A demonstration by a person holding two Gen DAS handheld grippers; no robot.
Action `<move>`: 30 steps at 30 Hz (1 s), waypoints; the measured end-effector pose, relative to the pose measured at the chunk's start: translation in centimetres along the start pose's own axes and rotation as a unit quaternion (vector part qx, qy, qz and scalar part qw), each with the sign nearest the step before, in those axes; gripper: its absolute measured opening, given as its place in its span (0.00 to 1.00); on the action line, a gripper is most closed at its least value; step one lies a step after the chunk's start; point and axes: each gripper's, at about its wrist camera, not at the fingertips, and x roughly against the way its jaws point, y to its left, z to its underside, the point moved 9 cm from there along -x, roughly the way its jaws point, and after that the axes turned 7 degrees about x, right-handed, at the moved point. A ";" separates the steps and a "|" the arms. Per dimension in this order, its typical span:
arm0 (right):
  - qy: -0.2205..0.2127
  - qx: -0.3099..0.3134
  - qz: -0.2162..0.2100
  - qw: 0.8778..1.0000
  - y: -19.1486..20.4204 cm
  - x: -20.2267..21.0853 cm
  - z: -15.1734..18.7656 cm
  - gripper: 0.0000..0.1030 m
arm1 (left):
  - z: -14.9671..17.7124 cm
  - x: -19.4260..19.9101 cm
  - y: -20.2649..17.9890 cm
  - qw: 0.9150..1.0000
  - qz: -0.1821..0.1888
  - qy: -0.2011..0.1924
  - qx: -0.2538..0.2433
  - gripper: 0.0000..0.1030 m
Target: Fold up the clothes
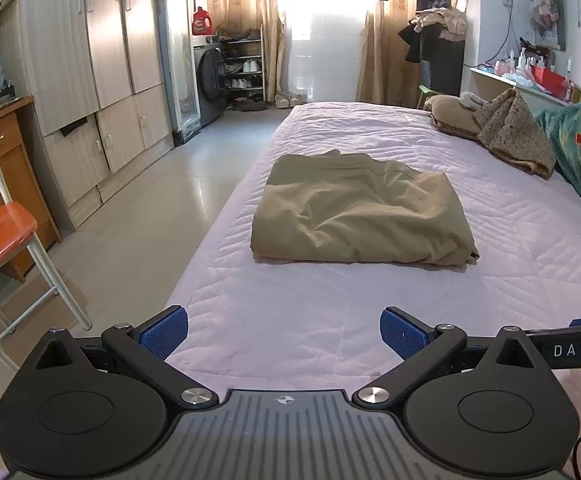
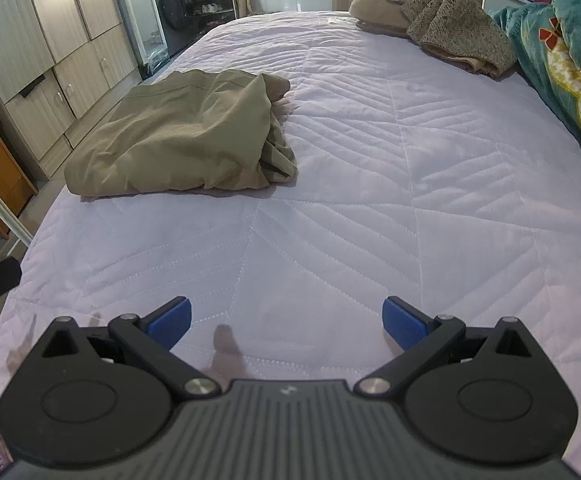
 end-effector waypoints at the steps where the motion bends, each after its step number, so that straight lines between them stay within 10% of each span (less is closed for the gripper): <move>1: 0.000 0.000 0.001 1.000 0.0 0.0 0.0 0.99 | 0.0 0.0 -0.1 1.000 0.000 0.000 -0.001 1.00; 30: 0.013 -0.018 -0.010 1.000 -0.1 -0.6 0.8 1.00 | 0.5 -0.1 -0.5 1.000 -0.002 0.002 -0.009 1.00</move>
